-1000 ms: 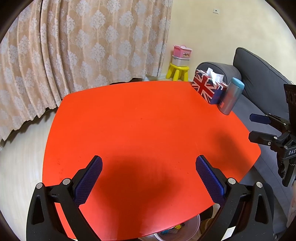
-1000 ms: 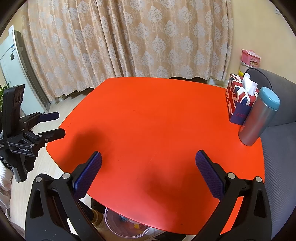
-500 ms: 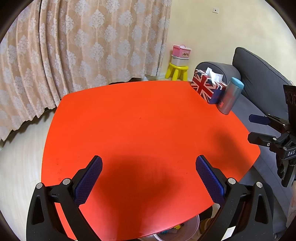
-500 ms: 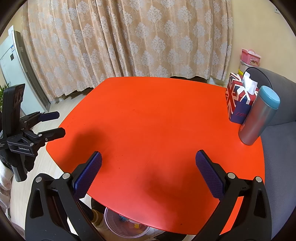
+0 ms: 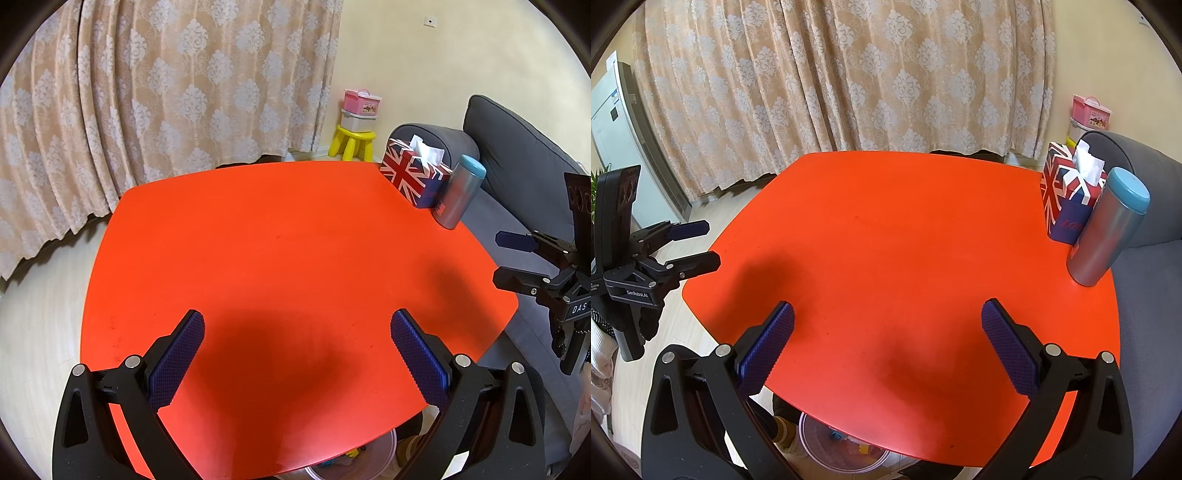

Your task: Collect trash

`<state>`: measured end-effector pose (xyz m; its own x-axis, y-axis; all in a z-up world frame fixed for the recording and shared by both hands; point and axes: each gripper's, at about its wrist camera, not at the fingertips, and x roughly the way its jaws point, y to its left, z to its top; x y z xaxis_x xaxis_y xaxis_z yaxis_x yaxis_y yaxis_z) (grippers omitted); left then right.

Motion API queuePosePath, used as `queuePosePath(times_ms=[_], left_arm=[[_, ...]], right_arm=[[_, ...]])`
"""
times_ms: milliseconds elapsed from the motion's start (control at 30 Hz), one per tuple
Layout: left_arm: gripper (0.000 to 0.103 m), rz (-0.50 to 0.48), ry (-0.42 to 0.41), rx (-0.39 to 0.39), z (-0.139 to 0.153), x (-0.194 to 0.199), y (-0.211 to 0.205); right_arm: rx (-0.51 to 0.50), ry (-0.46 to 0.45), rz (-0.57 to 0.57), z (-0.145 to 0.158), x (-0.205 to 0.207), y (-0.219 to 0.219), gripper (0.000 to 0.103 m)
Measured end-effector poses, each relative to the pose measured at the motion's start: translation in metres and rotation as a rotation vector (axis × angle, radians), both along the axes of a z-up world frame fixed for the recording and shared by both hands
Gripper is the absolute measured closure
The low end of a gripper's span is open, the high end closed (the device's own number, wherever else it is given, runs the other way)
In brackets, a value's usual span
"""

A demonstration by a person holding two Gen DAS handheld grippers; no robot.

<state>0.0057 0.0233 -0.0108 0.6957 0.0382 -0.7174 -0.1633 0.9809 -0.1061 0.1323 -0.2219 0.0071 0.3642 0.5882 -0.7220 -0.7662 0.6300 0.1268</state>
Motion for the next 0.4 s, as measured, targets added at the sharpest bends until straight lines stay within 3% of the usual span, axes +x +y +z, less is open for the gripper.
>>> queuePosePath(times_ms=[400], left_arm=[[0.006, -0.007, 0.006, 0.009, 0.0027, 0.0060, -0.0065]], right_arm=[[0.000, 0.001, 0.000, 0.0003, 0.0000, 0.0002, 0.004]])
